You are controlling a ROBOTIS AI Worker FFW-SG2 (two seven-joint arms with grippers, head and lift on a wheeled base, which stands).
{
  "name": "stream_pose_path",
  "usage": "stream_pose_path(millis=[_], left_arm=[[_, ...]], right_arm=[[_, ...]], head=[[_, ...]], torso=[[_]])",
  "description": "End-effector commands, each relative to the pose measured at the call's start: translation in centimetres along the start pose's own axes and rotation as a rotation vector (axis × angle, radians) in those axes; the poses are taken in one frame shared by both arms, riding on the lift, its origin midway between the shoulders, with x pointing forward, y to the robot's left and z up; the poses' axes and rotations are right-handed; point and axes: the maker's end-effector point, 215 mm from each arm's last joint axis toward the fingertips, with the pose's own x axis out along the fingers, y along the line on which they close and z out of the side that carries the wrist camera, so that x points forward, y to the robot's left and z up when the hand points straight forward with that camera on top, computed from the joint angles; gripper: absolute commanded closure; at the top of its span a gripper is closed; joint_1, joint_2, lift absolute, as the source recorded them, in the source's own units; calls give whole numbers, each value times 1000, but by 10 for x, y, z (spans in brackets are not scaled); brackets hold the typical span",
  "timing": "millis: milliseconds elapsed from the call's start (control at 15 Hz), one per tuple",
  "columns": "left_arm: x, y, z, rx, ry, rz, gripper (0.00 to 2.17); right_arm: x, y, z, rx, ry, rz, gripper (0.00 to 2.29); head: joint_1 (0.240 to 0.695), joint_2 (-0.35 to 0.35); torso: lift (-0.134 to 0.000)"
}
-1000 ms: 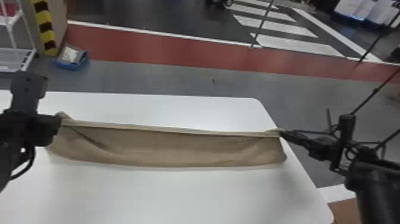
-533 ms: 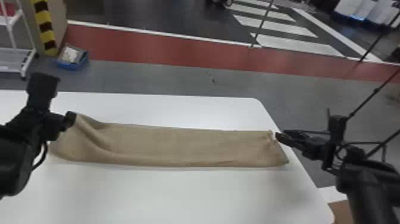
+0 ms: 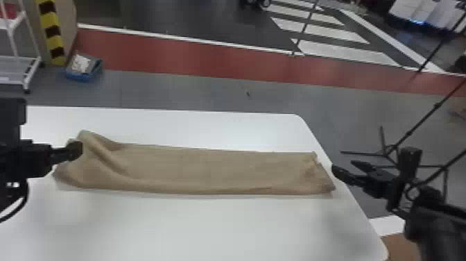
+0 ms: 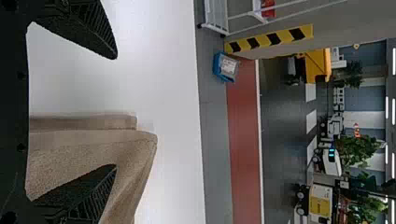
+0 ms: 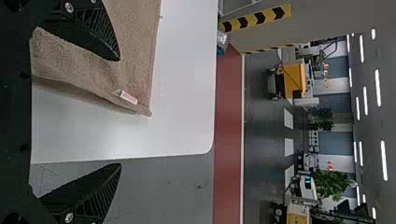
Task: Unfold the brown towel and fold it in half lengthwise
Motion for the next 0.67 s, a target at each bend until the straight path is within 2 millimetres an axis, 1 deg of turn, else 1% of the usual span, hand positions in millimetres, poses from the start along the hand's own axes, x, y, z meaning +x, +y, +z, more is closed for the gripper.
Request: stream_pose_path(millis=[0, 67, 133, 200, 267, 333, 533, 600], left_arm=[[-2, -6, -4, -107, 10, -79, 167], [-2, -10, -10, -110, 29, -95, 292], [-2, -11, -15, -96, 46, -92, 340], [-2, -10, -23, -72, 70, -81, 340], [-2, -10, -31, -56, 92, -75, 400], [-3, -11, -38, -57, 114, -86, 522], [-7, -10, -47, -62, 129, -93, 549], [-9, -9, -47, -65, 128, -92, 836]], right_arm=[[-4, 1, -3, -7, 5, 2, 60], [-4, 2, -4, -7, 6, 3, 60], [-4, 3, -6, -6, 7, 3, 60], [-4, 4, -5, -7, 5, 6, 60], [-4, 4, -5, -9, 3, 8, 63], [-5, 4, -6, -8, 4, 8, 63], [-5, 4, -6, -8, 5, 9, 63], [-5, 4, -6, -8, 5, 9, 63]], head=[[695, -350], [695, -350], [695, -350], [695, -350], [695, -350], [695, -350], [695, -350], [695, -350]], torso=[[-107], [-107], [-107], [-107], [-107], [-107], [-107], [-107]])
